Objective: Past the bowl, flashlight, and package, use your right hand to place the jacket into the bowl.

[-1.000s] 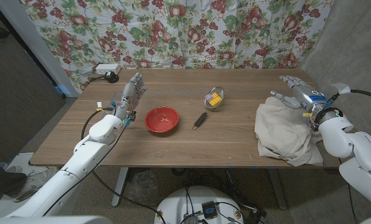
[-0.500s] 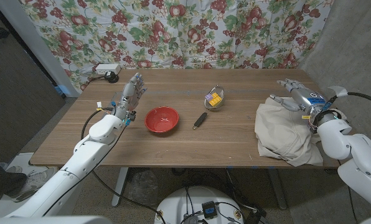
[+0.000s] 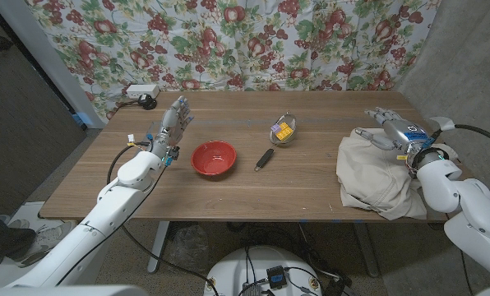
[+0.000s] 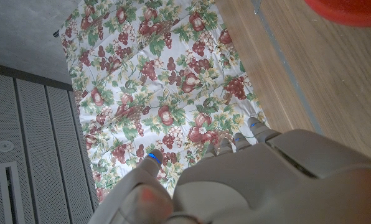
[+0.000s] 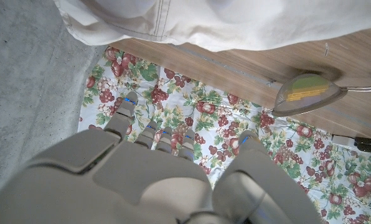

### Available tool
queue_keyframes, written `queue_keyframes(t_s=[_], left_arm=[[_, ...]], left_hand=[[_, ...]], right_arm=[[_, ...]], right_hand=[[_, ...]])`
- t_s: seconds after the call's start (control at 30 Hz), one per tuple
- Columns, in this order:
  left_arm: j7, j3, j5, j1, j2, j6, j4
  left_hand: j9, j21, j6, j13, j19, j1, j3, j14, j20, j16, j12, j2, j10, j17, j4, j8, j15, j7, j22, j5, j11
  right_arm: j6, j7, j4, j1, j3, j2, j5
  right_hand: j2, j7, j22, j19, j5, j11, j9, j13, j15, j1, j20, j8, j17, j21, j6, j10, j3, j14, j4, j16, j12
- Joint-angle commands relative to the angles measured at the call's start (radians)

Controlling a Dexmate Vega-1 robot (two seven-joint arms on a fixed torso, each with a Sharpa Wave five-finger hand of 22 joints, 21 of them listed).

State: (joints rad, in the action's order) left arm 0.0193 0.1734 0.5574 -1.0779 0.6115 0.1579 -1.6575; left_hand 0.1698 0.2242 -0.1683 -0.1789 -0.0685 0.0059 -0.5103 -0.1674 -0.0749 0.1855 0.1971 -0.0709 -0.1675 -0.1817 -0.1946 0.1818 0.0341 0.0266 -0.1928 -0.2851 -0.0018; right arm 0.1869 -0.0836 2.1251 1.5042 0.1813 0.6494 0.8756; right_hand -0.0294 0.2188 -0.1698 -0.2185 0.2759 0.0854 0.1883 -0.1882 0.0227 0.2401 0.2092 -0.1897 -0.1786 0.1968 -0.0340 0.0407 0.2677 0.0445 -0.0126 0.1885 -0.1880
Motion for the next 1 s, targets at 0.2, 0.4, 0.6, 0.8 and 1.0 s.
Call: queue_keyframes(t_s=[0.2,0.4,0.6,0.8,1.0], left_arm=[[-0.002,0.001,0.0,0.0,0.003,-0.002,-0.004],[-0.002,-0.001,0.0,-0.004,0.006,-0.003,-0.01],[-0.005,-0.002,0.008,-0.004,0.006,-0.01,-0.014],[0.0,-0.003,0.001,-0.007,0.008,-0.007,-0.014],[-0.001,-0.005,0.002,-0.008,0.007,-0.003,-0.011]], left_hand=[[0.006,0.002,-0.056,-0.004,0.001,-0.003,0.002,-0.075,-0.01,0.001,0.003,-0.109,-0.077,-0.001,0.001,0.002,0.004,-0.004,-0.002,-0.006,0.0],[0.006,0.002,-0.056,-0.004,0.0,-0.003,0.003,-0.075,-0.01,0.001,0.002,-0.109,-0.078,-0.001,0.001,0.001,0.004,-0.005,-0.002,-0.006,0.0],[0.006,0.002,-0.056,-0.004,0.0,-0.002,0.003,-0.074,-0.01,0.001,0.002,-0.11,-0.078,-0.001,0.001,0.001,0.004,-0.006,-0.002,-0.006,0.0],[0.006,0.002,-0.056,-0.004,0.001,-0.002,0.003,-0.075,-0.01,0.001,0.002,-0.109,-0.078,-0.001,0.001,0.001,0.004,-0.005,-0.002,-0.007,0.0],[0.006,0.002,-0.056,-0.004,0.001,-0.002,0.004,-0.074,-0.01,0.001,0.003,-0.109,-0.077,-0.001,0.001,0.001,0.003,-0.006,-0.002,-0.007,0.0]], right_arm=[[0.084,-0.059,0.011,-0.002,-0.032,0.029,0.023],[0.099,-0.057,0.005,0.002,-0.034,0.028,0.011],[0.105,-0.045,0.0,0.009,-0.037,0.033,0.008],[0.111,-0.043,-0.001,0.014,-0.043,0.04,0.007],[0.118,-0.042,-0.003,0.015,-0.048,0.044,0.001]], right_hand=[[0.015,0.002,-0.005,-0.025,-0.003,0.005,0.003,-0.004,-0.004,0.009,0.001,0.008,-0.002,0.007,0.033,0.031,-0.002,0.009,-0.016,0.001,0.006],[0.017,0.002,-0.005,-0.027,-0.004,0.005,0.003,-0.004,-0.005,0.011,0.002,0.007,-0.002,0.007,0.033,0.032,-0.003,0.009,-0.019,0.001,0.005],[0.02,0.002,-0.005,-0.022,-0.005,0.002,0.004,-0.004,-0.003,0.009,0.004,0.004,-0.003,0.004,0.03,0.031,-0.007,0.013,-0.019,0.0,0.003],[0.022,0.002,-0.005,-0.018,-0.006,0.003,0.004,-0.004,-0.002,0.008,0.004,0.002,-0.003,0.001,0.027,0.035,-0.008,0.016,-0.02,0.0,0.003],[0.021,0.002,-0.005,-0.016,-0.006,0.003,0.004,-0.004,-0.001,0.009,0.004,0.001,-0.003,0.0,0.026,0.036,-0.008,0.016,-0.021,0.0,0.002]])
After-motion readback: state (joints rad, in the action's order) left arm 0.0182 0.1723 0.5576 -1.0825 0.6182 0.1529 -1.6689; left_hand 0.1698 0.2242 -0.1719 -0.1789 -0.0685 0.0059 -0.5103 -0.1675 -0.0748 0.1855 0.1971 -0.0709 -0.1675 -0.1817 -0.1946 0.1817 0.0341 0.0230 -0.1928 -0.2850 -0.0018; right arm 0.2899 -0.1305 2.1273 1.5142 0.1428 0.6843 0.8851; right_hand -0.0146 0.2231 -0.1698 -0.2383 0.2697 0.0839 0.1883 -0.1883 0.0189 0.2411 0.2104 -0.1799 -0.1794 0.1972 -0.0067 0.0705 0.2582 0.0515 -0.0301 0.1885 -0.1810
